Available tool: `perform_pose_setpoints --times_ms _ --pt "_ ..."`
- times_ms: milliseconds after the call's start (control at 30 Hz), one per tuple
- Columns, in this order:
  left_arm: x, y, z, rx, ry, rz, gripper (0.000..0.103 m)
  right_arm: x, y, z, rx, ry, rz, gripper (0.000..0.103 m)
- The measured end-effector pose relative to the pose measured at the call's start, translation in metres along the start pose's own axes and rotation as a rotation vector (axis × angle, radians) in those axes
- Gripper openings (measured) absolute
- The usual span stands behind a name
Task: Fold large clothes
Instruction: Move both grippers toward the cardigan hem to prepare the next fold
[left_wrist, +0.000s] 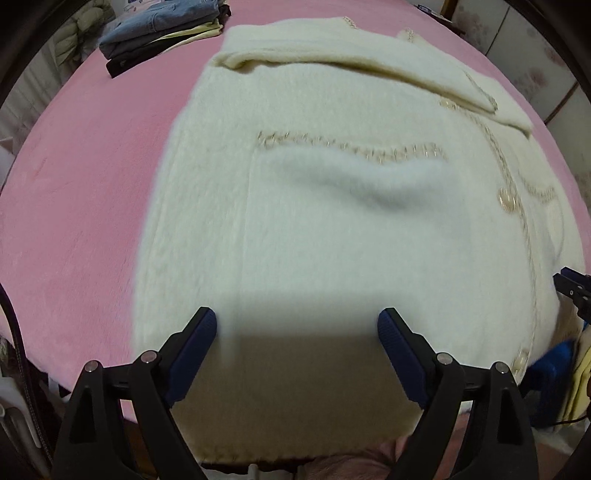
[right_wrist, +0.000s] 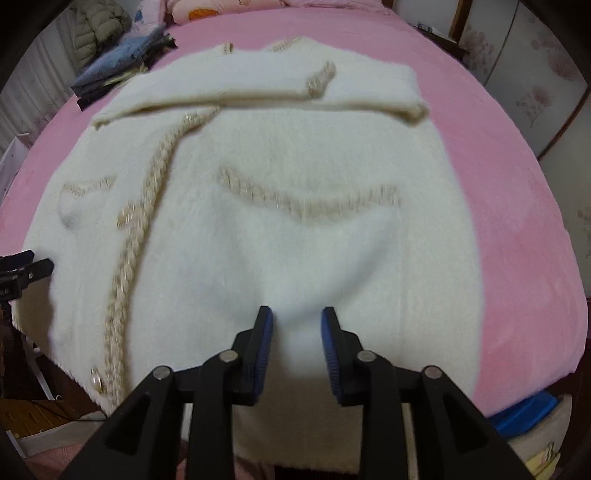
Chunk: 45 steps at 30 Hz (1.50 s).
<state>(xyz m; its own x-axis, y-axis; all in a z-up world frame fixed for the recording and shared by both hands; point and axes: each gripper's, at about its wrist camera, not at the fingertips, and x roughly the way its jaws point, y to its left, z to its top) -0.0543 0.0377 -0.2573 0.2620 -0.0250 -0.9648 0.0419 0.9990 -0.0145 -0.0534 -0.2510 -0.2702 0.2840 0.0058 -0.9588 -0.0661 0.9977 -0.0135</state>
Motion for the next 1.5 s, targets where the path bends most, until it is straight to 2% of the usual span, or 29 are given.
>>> perform_pose_setpoints --times_ms 200,400,533,667,833,867,1000,1133,1333,1500 --pt "-0.009 0.019 -0.023 -0.039 0.026 -0.001 0.089 -0.01 0.0 -0.043 -0.002 0.004 -0.028 0.036" --pt "-0.027 0.029 -0.032 -0.046 0.042 0.011 0.089 -0.022 -0.01 -0.055 0.071 0.065 -0.034 0.036" --pt "-0.057 0.044 -0.047 -0.08 0.006 0.026 0.089 -0.056 -0.024 -0.057 0.138 -0.014 -0.031 0.036" --pt "-0.081 0.066 -0.054 -0.142 -0.015 0.006 0.089 -0.092 -0.035 -0.052 0.182 -0.101 -0.022 0.036" --pt "-0.085 0.093 -0.063 -0.222 -0.023 0.004 0.089 -0.108 -0.053 -0.053 0.228 -0.143 -0.013 0.036" --pt "-0.082 0.097 -0.065 -0.24 -0.016 0.004 0.089 -0.108 -0.057 -0.054 0.235 -0.147 -0.011 0.036" --pt "-0.055 0.112 -0.08 -0.313 0.025 -0.035 0.089 -0.097 -0.081 -0.065 0.321 -0.154 0.09 0.036" --pt "-0.031 0.12 -0.089 -0.357 0.044 -0.057 0.089 -0.075 -0.108 -0.084 0.393 -0.121 0.086 0.036" --pt "-0.007 0.115 -0.088 -0.321 0.035 -0.075 0.089 -0.04 -0.134 -0.105 0.449 -0.067 0.069 0.036" --pt "0.008 0.107 -0.086 -0.317 0.02 -0.094 0.089 -0.016 -0.131 -0.105 0.434 -0.035 0.16 0.036"
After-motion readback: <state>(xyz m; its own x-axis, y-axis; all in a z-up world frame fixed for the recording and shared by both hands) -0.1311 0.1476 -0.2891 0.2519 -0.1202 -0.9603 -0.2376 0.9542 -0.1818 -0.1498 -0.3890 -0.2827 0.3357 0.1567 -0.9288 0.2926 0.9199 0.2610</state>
